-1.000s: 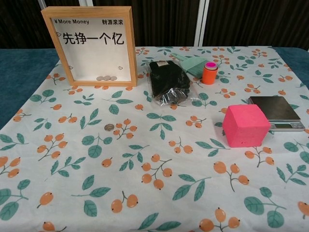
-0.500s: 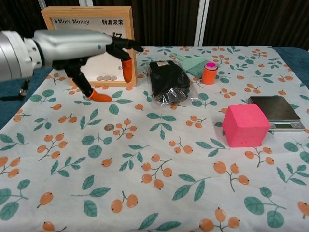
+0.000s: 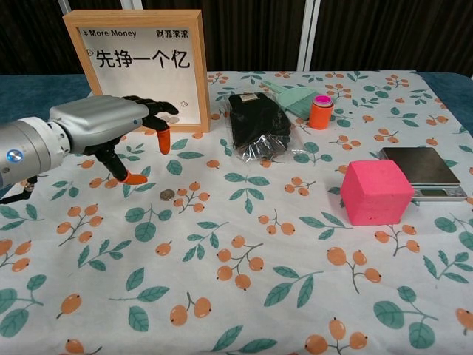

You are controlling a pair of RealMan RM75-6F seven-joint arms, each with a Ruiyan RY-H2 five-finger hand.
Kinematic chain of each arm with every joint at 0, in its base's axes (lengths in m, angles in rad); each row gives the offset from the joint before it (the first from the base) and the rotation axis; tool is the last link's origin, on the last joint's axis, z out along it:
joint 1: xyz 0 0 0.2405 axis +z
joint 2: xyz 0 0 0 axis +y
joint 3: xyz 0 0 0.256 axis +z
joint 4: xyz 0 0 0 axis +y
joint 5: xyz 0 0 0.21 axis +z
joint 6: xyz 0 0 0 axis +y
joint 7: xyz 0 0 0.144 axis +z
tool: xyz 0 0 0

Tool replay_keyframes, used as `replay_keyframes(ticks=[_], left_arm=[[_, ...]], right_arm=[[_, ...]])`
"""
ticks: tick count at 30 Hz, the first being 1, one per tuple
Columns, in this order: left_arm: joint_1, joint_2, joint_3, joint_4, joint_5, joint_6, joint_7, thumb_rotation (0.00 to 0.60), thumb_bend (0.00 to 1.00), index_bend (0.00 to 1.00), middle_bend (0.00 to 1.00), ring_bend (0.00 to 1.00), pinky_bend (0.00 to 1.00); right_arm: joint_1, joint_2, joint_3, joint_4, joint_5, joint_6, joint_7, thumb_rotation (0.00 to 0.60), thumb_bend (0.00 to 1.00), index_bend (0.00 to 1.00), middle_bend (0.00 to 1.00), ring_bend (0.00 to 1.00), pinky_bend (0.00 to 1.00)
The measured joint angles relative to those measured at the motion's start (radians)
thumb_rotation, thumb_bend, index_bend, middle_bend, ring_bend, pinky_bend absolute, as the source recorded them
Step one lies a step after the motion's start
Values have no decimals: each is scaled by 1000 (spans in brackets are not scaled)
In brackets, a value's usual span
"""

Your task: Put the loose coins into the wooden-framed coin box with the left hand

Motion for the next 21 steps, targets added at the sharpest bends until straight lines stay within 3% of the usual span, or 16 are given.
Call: replay_keyframes(ticks=[8,15,21], left_arm=[[-33,-37,-32,68,-31,-88,-4,600,127,410,6,0,0],[-80,-22,-56,57,-74,-188,15,600,100,408,4,0,0],[-101,-11,-62,45,-94,-185,81,600,100,409,4,0,0]], right_arm=[[1,8,-2,-5,10,-9,-4,600,395,89,26,0,0],[3,13,-4,-6,13,-14,-7,600,394,89,26,0,0],[4,13,-4,-6,15,-15,-8,600,394,90,26,0,0]])
